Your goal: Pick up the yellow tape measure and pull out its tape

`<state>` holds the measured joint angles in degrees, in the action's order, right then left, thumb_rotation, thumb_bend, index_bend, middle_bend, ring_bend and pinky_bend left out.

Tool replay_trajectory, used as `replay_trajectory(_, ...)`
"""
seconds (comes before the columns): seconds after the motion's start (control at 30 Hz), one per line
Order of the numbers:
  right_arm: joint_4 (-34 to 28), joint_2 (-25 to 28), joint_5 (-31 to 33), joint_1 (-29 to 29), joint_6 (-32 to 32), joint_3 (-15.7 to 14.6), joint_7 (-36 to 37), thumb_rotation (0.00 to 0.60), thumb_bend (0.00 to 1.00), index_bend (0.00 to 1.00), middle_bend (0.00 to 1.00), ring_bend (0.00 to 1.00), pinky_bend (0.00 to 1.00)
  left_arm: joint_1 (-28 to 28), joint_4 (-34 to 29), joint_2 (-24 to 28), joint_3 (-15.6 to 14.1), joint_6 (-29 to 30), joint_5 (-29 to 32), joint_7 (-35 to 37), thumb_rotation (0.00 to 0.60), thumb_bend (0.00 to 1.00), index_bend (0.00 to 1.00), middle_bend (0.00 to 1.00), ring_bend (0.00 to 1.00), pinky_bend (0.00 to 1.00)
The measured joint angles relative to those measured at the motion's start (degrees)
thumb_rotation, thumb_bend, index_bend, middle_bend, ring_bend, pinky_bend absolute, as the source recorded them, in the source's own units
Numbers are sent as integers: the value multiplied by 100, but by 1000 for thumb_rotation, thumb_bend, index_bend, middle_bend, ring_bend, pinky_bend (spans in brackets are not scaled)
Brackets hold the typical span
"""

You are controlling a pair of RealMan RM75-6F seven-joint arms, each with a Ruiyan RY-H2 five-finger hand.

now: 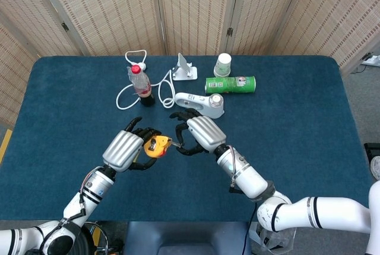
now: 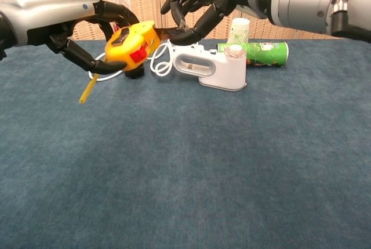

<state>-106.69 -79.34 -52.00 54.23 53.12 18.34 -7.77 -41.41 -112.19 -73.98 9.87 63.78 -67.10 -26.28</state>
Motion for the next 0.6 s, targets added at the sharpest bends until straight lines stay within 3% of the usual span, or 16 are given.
replay_trajectory(0.33, 38, 11, -78, -88, 171, 5, 42, 600, 321, 772, 274, 257, 93, 112, 347, -96, -124, 18, -59, 282, 468, 387, 504, 463, 393, 95)
replay_trajectory(0.6, -17, 166, -242, -262, 262, -35, 159, 600, 419, 810, 302, 272, 95, 299, 800, -124, -242, 36, -133, 697, 472, 392, 505, 466, 395, 95)
